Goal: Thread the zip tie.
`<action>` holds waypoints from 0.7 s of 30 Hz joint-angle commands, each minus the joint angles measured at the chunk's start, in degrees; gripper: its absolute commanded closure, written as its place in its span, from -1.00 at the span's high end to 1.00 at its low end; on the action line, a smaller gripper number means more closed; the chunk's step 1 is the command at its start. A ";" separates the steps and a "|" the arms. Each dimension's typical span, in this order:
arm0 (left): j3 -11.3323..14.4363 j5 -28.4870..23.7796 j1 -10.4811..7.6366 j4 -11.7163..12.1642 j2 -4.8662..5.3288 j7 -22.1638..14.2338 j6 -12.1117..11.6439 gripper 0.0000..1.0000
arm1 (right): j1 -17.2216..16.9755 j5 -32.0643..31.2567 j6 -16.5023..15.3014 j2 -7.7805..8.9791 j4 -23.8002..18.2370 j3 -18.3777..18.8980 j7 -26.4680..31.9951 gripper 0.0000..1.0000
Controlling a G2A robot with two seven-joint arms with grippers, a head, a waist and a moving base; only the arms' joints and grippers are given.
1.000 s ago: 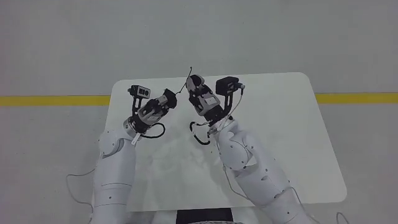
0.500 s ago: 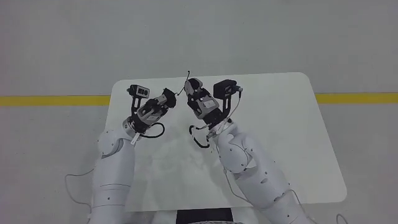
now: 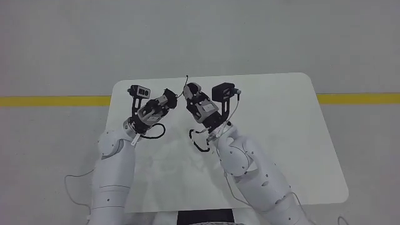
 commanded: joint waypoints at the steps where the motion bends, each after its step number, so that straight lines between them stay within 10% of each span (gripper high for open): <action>1: 0.05 -0.01 0.04 -0.10 0.07 0.12 0.00 -1.00 | -0.16 0.30 -0.23 0.02 -0.08 -0.01 0.20 -1.00; 21: 0.95 -0.53 0.89 -0.97 0.64 0.29 0.00 -1.00 | -0.41 7.33 -0.10 -0.55 -0.10 -0.88 -1.00 -1.00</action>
